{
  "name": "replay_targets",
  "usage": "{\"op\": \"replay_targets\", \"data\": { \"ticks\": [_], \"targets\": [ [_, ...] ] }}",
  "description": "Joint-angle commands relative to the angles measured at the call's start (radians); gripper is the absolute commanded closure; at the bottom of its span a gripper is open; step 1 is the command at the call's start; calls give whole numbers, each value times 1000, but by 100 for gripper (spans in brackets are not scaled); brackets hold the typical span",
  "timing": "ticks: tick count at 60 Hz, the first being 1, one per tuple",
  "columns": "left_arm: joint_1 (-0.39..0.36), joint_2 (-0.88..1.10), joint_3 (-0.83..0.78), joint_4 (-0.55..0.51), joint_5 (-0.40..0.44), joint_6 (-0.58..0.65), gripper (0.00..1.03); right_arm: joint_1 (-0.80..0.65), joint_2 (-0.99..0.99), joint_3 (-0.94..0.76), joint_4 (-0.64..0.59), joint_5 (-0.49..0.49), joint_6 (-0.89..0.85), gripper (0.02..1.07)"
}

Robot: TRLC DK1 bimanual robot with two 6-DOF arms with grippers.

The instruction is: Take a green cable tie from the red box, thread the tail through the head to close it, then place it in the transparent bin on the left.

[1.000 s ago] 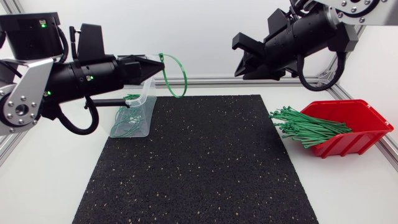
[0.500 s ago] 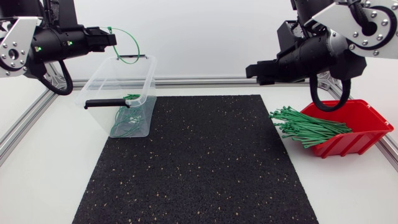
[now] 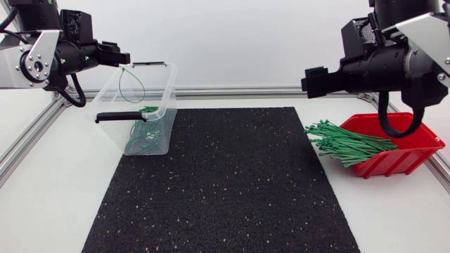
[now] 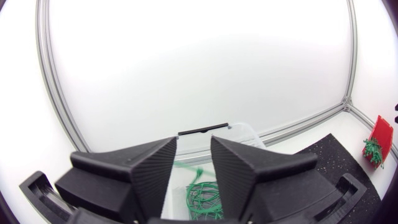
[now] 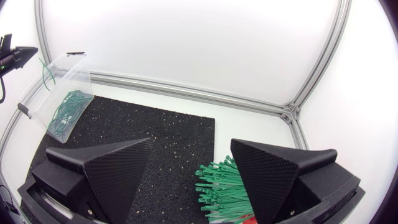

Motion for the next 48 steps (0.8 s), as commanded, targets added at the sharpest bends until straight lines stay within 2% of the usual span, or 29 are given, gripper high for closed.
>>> {"op": "replay_targets", "data": {
  "ticks": [1, 5, 16, 27, 48],
  "targets": [
    [-2, 12, -24, 13, -21, 50, 3, -12, -43, -44, 26, 7, -32, 6],
    [-5, -14, -62, 51, -21, 66, 3, -30, -63, -69, 58, 7, -41, 6],
    [-1, -88, -138, 76, -21, 67, 3, -82, -138, -139, 175, 3, -61, 6],
    [21, -158, -214, 106, -21, 67, 3, -147, -218, -216, 288, -60, -67, 6],
    [50, -318, -374, 172, -21, 50, 3, -188, -352, -379, 472, -60, -117, 6]
  ]
}}
